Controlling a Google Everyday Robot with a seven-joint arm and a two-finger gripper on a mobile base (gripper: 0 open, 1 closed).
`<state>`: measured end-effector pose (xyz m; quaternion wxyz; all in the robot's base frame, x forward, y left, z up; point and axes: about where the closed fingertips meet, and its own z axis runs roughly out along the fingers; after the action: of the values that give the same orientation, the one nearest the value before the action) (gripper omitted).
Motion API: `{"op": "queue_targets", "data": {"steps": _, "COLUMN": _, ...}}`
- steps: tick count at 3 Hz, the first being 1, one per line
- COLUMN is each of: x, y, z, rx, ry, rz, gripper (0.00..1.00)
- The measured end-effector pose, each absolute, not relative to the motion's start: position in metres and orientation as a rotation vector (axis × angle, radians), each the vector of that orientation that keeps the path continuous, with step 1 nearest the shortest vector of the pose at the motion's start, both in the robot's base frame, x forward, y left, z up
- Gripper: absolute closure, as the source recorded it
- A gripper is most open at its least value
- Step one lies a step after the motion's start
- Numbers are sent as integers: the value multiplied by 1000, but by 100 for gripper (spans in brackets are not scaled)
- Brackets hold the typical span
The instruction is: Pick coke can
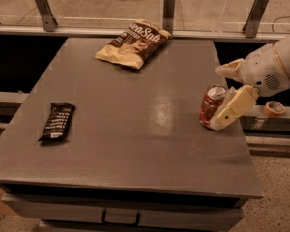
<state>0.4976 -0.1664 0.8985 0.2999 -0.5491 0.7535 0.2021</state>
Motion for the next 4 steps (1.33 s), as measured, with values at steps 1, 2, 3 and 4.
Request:
{"op": "queue_targets", "data": {"steps": 1, "x": 488, "y": -154, "z": 885, "rx": -1448, "ry": 2000, "rz": 601, "gripper": 18}}
{"op": "queue_targets", "data": {"steps": 2, "x": 488, "y": -154, "z": 872, "rx": -1446, "ry": 1982, "rz": 607, "gripper": 41}}
{"op": "queue_targets", "data": {"steps": 3, "x": 494, "y": -158, "z": 869, "rx": -1441, "ry": 1969, "rz": 599, "gripper": 64}}
{"op": "queue_targets", "data": {"steps": 4, "x": 495, "y": -158, "z": 872, "rx": -1441, "ry": 1969, "rz": 599, "gripper": 87}}
